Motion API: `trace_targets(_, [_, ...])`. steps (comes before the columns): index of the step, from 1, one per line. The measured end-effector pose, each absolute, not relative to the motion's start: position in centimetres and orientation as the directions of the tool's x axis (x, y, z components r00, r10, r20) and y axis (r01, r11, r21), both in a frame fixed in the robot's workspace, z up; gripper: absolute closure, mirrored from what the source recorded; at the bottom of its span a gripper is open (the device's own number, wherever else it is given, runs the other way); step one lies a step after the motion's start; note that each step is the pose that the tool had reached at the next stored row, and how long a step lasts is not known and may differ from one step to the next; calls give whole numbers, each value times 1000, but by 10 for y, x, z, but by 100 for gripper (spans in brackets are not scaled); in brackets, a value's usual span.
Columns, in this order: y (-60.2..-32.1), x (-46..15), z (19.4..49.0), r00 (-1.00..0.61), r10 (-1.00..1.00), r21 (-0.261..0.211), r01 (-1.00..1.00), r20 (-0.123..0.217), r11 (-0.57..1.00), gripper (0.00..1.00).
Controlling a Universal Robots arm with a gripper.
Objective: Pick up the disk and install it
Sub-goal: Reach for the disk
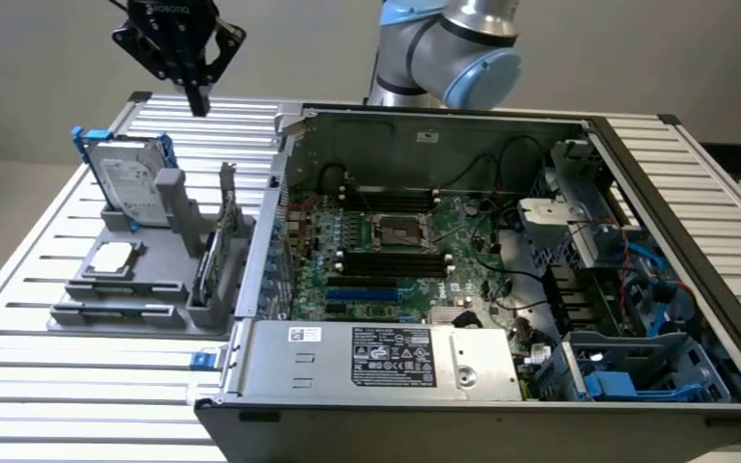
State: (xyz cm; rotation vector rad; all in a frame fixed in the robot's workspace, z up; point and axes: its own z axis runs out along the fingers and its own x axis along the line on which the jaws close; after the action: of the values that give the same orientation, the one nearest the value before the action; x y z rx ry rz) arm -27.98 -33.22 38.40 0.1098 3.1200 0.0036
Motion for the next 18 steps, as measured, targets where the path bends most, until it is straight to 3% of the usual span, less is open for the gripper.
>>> trace_targets(18, [-317, -361, 381, -997, 70, -5, 70, -11, 998, 89])
